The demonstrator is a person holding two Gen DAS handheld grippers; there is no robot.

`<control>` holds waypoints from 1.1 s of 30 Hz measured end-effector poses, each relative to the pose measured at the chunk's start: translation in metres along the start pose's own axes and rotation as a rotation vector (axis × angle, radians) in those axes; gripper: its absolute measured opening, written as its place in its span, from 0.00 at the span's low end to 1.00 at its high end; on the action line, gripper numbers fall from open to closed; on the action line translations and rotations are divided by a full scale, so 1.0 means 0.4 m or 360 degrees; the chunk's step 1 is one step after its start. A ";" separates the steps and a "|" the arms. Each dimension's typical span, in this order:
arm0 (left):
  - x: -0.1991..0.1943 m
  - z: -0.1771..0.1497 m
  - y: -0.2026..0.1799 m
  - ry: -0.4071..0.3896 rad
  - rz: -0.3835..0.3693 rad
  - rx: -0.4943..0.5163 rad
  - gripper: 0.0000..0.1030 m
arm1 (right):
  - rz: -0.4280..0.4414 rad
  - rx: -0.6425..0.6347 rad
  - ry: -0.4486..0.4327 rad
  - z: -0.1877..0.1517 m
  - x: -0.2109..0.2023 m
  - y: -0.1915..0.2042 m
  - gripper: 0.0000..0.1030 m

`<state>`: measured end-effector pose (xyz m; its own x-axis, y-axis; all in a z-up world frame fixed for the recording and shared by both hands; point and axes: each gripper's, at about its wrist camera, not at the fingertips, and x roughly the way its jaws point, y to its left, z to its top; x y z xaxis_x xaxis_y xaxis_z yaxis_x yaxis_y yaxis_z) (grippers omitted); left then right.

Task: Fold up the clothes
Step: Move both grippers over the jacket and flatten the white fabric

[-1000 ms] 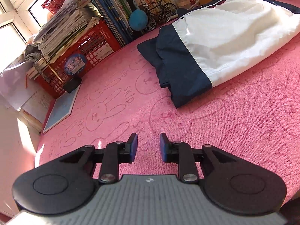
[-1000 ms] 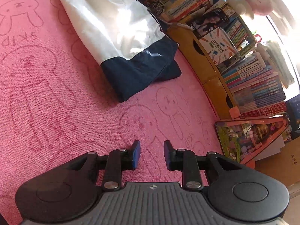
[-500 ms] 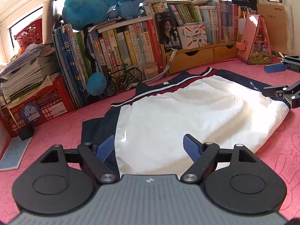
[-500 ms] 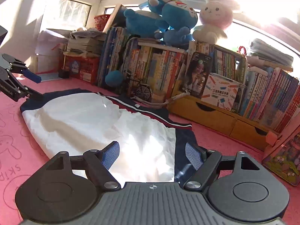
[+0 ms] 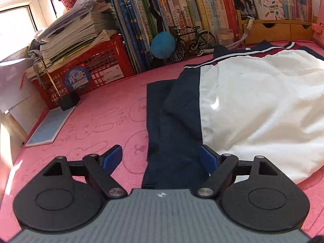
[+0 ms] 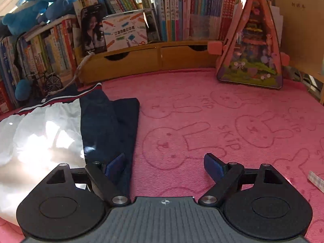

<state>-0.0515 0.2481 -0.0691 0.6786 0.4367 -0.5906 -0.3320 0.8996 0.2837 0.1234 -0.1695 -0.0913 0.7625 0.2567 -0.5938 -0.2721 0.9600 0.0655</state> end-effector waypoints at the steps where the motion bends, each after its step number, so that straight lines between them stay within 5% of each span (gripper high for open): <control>1: -0.011 0.009 0.007 -0.0027 0.0019 -0.0001 0.81 | -0.0015 -0.0030 -0.0052 0.003 -0.015 0.004 0.81; 3: -0.031 0.045 0.008 -0.0099 -0.0024 -0.0034 0.81 | 0.0001 -0.0105 -0.0159 0.013 -0.047 0.025 0.81; 8: -0.024 0.163 -0.093 -0.0244 -0.0410 -0.0201 0.84 | 0.0493 -0.0518 -0.0342 0.048 -0.085 0.276 0.87; 12: 0.081 0.180 -0.197 -0.0150 -0.0318 -0.0134 0.82 | 0.0621 -0.0784 -0.0224 0.034 -0.011 0.461 0.85; 16: 0.160 0.142 -0.167 -0.0034 -0.0160 -0.0165 0.83 | 0.0565 -0.0706 -0.0065 0.040 0.086 0.478 0.84; 21: 0.159 0.111 -0.073 -0.0026 -0.0176 -0.0263 0.93 | 0.0298 -0.0409 -0.0028 0.072 0.157 0.342 0.86; 27: 0.139 0.106 -0.056 -0.0035 -0.0126 -0.0325 0.97 | -0.0257 -0.0174 -0.0042 0.091 0.190 0.184 0.93; 30: 0.095 0.122 -0.062 -0.0088 -0.0117 -0.0348 0.92 | -0.0288 -0.0131 -0.0065 0.084 0.140 0.175 0.93; 33: 0.036 0.142 -0.098 -0.0213 -0.0243 -0.0235 0.92 | -0.0024 -0.0157 -0.0116 0.050 0.028 0.239 0.93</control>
<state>0.0087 0.2192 -0.0458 0.8058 0.3015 -0.5098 -0.3046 0.9491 0.0797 0.1175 -0.0726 -0.0757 0.8065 0.2534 -0.5342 -0.3143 0.9490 -0.0243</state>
